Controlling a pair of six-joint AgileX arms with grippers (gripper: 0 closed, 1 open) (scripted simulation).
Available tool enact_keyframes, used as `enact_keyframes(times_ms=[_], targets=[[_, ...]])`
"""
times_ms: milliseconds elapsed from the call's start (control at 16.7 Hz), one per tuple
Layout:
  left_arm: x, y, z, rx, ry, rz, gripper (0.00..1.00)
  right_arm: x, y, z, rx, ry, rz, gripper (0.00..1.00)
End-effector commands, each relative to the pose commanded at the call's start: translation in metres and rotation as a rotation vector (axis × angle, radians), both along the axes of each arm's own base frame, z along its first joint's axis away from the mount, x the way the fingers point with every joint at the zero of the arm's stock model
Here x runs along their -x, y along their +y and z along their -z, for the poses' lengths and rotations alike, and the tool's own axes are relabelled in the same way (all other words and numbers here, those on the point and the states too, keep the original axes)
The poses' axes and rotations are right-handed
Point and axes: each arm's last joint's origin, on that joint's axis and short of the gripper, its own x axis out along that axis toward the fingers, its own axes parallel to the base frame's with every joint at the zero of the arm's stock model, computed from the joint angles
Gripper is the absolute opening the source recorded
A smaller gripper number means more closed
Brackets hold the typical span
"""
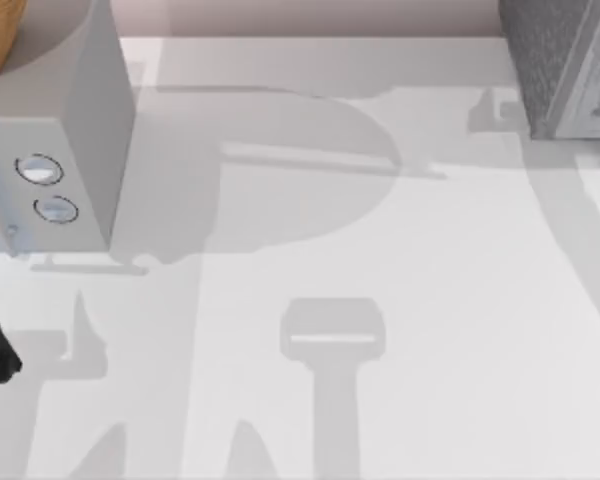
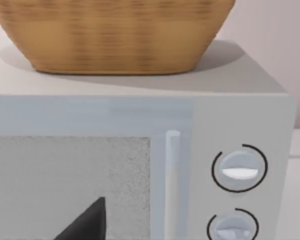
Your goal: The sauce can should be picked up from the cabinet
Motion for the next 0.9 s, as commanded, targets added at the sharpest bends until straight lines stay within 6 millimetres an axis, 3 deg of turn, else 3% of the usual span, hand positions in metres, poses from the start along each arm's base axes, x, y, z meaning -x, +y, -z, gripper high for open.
enact_keyframes(times_ms=[180,420,540,900], targets=[[0.0,0.0,0.0,0.0,0.0,0.0,1.0,-0.019,0.002,-0.004,-0.004,-0.005,-0.007,1.0],[0.0,0.0,0.0,0.0,0.0,0.0,1.0,-0.073,0.002,0.0,-0.003,0.011,0.002,1.0],[0.0,0.0,0.0,0.0,0.0,0.0,1.0,-0.089,0.0,0.001,-0.004,0.008,0.006,1.0],[0.0,0.0,0.0,0.0,0.0,0.0,1.0,-0.093,0.001,0.002,-0.003,0.011,0.004,1.0]])
